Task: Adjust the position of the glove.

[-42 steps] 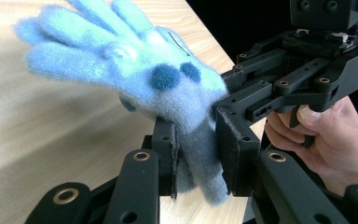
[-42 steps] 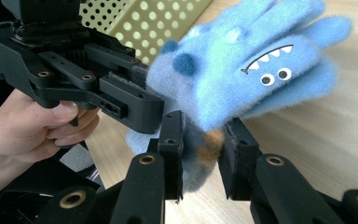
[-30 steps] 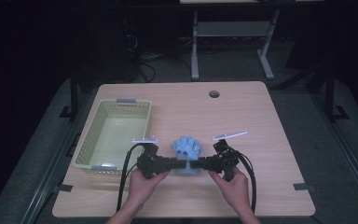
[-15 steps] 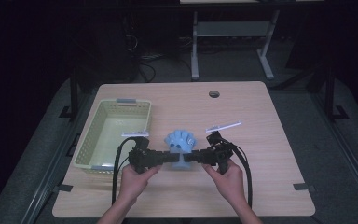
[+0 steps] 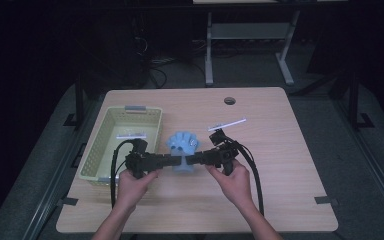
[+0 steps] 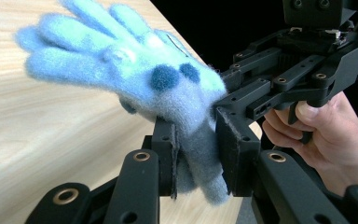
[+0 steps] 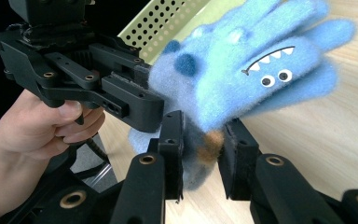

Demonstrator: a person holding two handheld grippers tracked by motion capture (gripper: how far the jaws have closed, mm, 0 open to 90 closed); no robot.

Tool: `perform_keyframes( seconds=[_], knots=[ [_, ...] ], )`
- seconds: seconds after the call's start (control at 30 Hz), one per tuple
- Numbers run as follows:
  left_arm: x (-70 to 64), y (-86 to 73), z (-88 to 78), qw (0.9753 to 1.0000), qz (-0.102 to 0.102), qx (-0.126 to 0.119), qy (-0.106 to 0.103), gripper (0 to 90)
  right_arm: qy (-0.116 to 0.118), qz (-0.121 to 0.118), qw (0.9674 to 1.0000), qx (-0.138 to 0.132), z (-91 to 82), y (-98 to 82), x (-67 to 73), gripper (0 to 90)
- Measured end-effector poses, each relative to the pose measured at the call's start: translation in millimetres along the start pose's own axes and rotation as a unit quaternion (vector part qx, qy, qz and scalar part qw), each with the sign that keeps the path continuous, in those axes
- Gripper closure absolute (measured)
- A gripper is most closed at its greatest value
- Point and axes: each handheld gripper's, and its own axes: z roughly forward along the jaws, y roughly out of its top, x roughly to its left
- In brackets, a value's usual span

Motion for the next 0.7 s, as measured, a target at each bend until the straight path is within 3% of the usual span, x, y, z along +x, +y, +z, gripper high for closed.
perform_keyframes(
  seconds=[0.7],
  knots=[
    [15.8,17.1,-36.6,0.9997,-0.010,-0.003,0.024,69.5,0.018,-0.012,0.9996,0.020,28.6,39.6,12.0,72.7]
  ],
)
